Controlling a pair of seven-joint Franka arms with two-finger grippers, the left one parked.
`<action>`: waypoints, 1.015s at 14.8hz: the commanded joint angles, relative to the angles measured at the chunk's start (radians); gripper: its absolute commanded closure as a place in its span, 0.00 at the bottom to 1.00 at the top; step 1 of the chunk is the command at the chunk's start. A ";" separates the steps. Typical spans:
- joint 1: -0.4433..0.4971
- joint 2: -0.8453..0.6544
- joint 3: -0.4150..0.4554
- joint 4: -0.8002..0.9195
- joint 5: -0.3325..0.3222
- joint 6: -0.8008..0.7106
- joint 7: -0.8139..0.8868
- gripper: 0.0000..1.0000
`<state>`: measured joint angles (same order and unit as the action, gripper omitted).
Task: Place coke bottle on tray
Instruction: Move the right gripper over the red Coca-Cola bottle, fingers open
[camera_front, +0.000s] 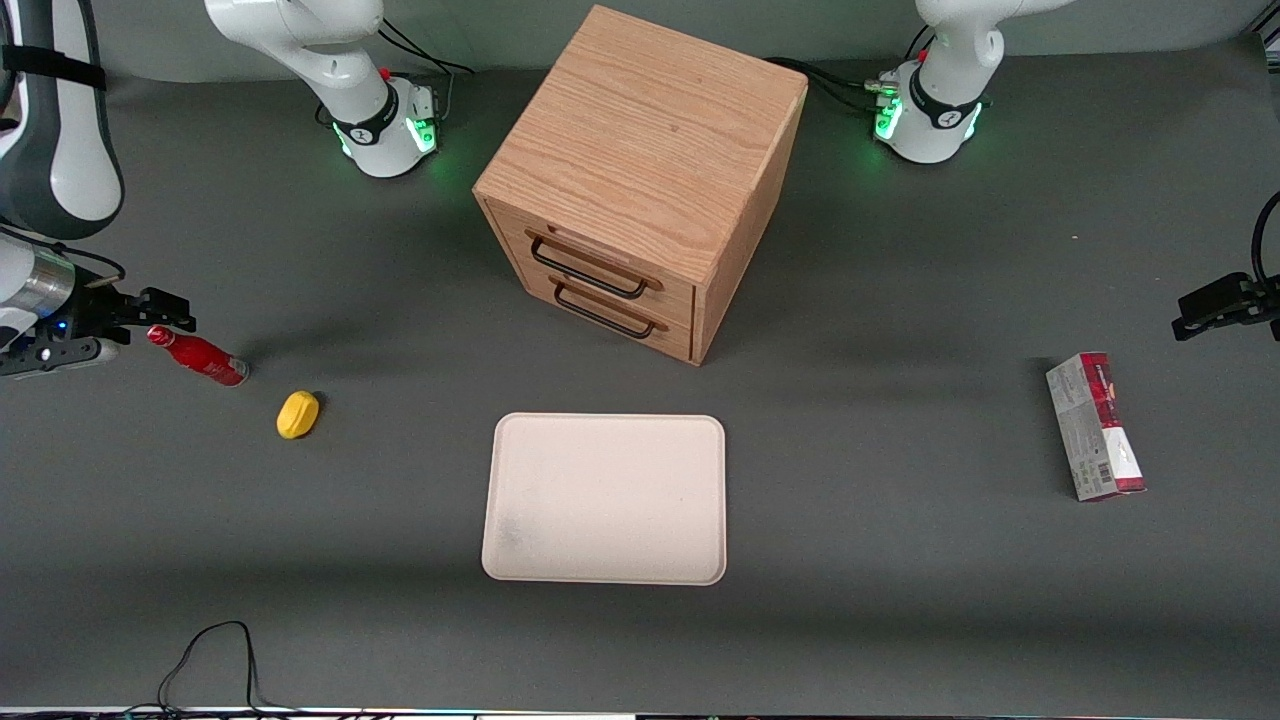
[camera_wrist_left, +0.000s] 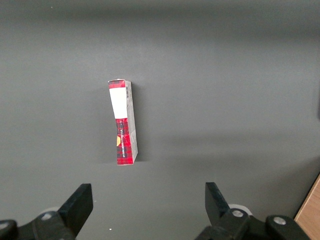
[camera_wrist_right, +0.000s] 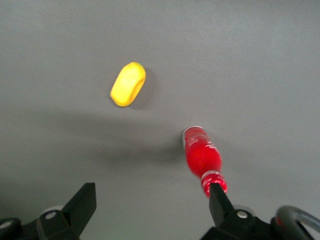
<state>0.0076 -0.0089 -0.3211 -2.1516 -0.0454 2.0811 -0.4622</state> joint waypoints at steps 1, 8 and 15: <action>0.009 -0.052 -0.041 -0.150 -0.010 0.167 -0.061 0.00; 0.005 -0.026 -0.087 -0.225 -0.010 0.313 -0.134 0.00; 0.006 -0.034 -0.076 -0.198 -0.005 0.298 -0.101 0.00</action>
<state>0.0093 -0.0188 -0.3966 -2.3427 -0.0454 2.3752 -0.5736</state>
